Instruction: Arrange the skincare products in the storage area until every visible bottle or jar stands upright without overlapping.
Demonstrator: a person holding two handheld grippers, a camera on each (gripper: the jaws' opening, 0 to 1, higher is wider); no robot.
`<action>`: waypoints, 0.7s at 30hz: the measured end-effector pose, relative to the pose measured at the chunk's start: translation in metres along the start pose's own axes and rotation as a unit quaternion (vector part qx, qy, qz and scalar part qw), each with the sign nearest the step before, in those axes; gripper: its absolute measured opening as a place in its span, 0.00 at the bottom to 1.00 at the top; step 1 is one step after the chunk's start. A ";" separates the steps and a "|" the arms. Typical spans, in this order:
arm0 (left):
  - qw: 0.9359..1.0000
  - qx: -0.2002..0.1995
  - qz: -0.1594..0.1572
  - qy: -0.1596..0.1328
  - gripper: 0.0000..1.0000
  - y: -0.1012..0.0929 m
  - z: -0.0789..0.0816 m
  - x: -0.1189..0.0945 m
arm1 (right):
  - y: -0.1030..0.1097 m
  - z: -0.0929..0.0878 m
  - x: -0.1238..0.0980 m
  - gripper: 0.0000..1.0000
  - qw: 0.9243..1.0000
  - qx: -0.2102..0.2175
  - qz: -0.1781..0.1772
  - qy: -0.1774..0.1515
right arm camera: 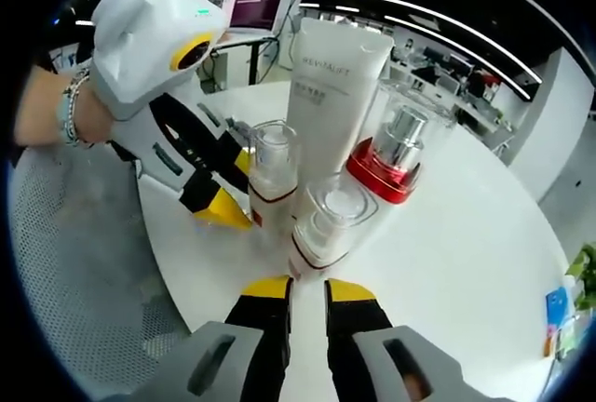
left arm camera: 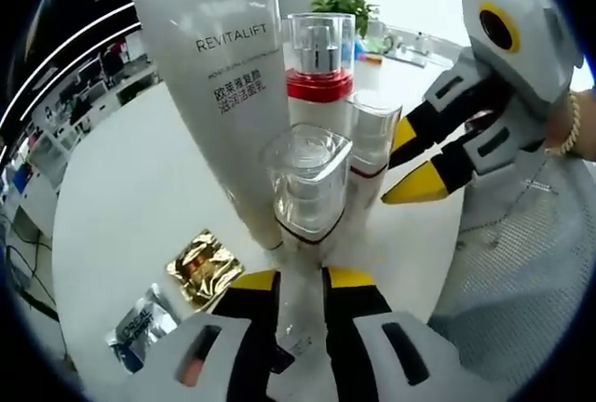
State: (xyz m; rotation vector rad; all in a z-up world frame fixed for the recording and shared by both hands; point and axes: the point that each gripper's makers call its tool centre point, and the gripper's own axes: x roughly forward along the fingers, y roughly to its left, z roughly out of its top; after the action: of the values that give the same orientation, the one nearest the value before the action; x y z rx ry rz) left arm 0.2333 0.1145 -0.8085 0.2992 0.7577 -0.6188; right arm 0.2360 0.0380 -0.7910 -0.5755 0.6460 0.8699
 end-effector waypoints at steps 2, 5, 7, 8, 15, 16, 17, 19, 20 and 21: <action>1.000 0.008 -0.006 -0.005 0.16 -0.002 0.003 0.000 | -0.001 0.001 0.000 0.09 1.000 -0.005 0.000 -0.002; 1.000 0.012 -0.018 -0.015 0.18 -0.006 0.007 0.000 | -0.003 0.003 0.001 0.11 1.000 -0.007 0.004 -0.005; 0.999 0.013 -0.026 -0.016 0.18 -0.009 0.008 0.002 | -0.005 0.004 0.001 0.12 1.000 -0.009 0.005 -0.007; 0.999 0.014 -0.028 -0.016 0.19 -0.009 0.008 0.003 | -0.005 0.004 0.002 0.13 1.000 -0.009 0.005 -0.007; 0.999 0.008 -0.031 -0.015 0.17 -0.007 0.007 0.007 | 0.000 0.011 0.005 0.14 0.998 -0.037 0.033 -0.023; 0.999 0.003 -0.032 -0.016 0.16 -0.006 0.007 0.007 | 0.000 0.011 0.006 0.14 0.998 -0.040 0.036 -0.024; 0.999 0.002 -0.032 -0.017 0.16 -0.006 0.007 0.007 | 0.001 0.011 0.006 0.14 0.998 -0.043 0.039 -0.026; 0.999 -0.008 -0.033 -0.017 0.16 -0.006 0.006 0.008 | 0.003 0.012 0.008 0.14 0.997 -0.043 0.048 -0.029; 0.999 -0.013 -0.033 -0.017 0.15 -0.006 0.006 0.008 | 0.003 0.011 0.009 0.13 0.997 -0.042 0.052 -0.029; 0.999 -0.015 -0.033 -0.017 0.15 -0.006 0.006 0.008 | 0.003 0.011 0.010 0.13 0.997 -0.042 0.053 -0.029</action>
State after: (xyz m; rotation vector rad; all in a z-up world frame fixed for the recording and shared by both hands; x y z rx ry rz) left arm 0.2374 0.1038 -0.8099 0.2356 0.7457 -0.6726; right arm 0.2411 0.0521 -0.7911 -0.5929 0.5943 1.0131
